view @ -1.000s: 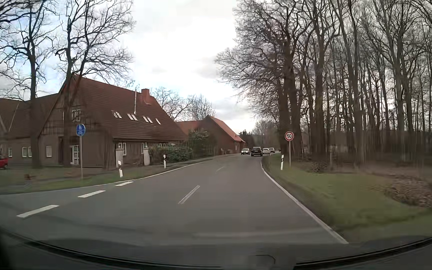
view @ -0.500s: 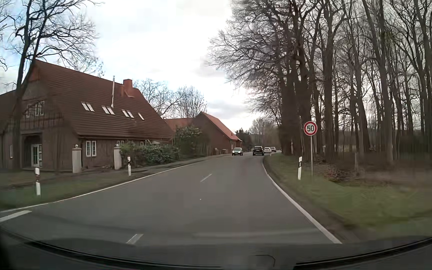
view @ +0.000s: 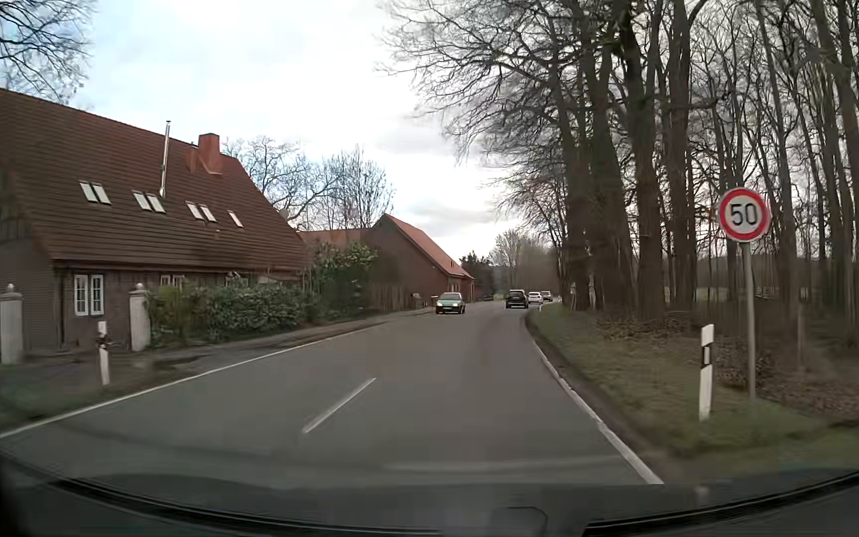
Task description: Follow the waypoints while adhering to traffic rules and regulations
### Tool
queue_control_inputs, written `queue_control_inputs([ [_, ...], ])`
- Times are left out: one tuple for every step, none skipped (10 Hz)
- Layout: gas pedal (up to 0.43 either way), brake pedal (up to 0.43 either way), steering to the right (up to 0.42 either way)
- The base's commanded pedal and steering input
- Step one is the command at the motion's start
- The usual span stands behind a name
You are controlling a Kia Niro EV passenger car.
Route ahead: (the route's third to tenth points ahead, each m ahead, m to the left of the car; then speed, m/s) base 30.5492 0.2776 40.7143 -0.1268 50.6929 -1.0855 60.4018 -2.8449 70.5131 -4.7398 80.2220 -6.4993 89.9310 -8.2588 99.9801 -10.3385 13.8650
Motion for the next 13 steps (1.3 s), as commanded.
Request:
queue_control_inputs([
  [0.15, 0.0, 0.014],
  [0.15, 0.0, 0.014],
  [0.15, 0.0, 0.014],
  [0.15, 0.0, 0.013],
  [0.15, 0.0, 0.014],
  [0.15, 0.0, 0.014],
  [0.157, 0.0, 0.015],
  [0.157, 0.0, 0.016],
  [0.157, 0.0, 0.016],
  [0.169, 0.0, 0.016],
  [0.169, 0.0, 0.016],
  [0.169, 0.0, 0.016],
  [0.169, 0.0, 0.016],
])
